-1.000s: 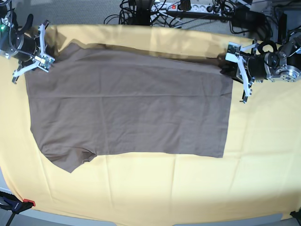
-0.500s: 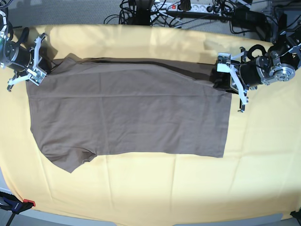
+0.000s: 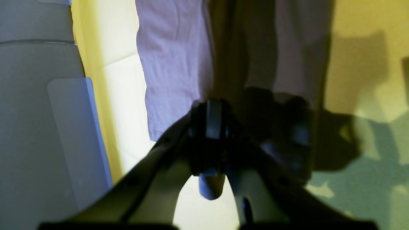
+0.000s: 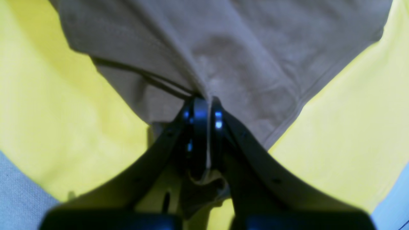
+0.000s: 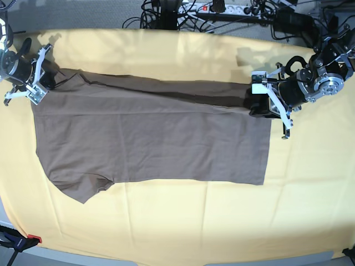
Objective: Fold the T-shirt properly
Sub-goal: 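Drag the shoulder edge with both grippers to smooth the shirt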
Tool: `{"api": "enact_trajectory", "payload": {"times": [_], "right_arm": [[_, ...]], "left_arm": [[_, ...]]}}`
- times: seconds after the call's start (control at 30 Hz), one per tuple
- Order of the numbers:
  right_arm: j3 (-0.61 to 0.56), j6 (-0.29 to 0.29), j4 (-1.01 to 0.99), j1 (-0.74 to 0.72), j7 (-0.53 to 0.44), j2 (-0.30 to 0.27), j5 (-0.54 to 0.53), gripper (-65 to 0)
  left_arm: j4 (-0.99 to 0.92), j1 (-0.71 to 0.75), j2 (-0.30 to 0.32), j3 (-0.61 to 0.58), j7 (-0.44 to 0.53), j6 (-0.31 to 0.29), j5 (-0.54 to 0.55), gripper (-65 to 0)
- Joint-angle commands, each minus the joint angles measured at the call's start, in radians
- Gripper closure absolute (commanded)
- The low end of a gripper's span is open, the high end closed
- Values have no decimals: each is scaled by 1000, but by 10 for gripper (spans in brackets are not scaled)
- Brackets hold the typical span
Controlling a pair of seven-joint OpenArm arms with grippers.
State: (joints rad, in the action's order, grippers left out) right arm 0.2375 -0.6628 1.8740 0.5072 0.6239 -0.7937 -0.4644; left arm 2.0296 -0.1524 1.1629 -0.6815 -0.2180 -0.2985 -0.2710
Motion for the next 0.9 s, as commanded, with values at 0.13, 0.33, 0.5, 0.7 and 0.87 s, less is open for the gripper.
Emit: {"api": "enact_trajectory", "payload": {"times": [0.13, 0.33, 0.5, 0.7, 0.87], "right_arm": [[10, 8, 6, -42, -25, -15, -7, 0], [-12, 8, 6, -59, -56, -16, -5, 0], [-22, 50, 6, -91, -55, -16, -1, -108], [-22, 55, 6, -125, -55, -16, -2, -185], [-22, 106, 12, -143, -35, -18, 2, -185]], "left_arm": [[9, -11, 20, 10, 6, 15, -3, 0], [9, -11, 17, 10, 7, 27, -10, -17], [9, -21, 20, 10, 7, 99, -66, -334], [-10, -86, 20, 10, 7, 102, -58, -399], [-10, -115, 21, 10, 7, 109, 0, -399]]}}
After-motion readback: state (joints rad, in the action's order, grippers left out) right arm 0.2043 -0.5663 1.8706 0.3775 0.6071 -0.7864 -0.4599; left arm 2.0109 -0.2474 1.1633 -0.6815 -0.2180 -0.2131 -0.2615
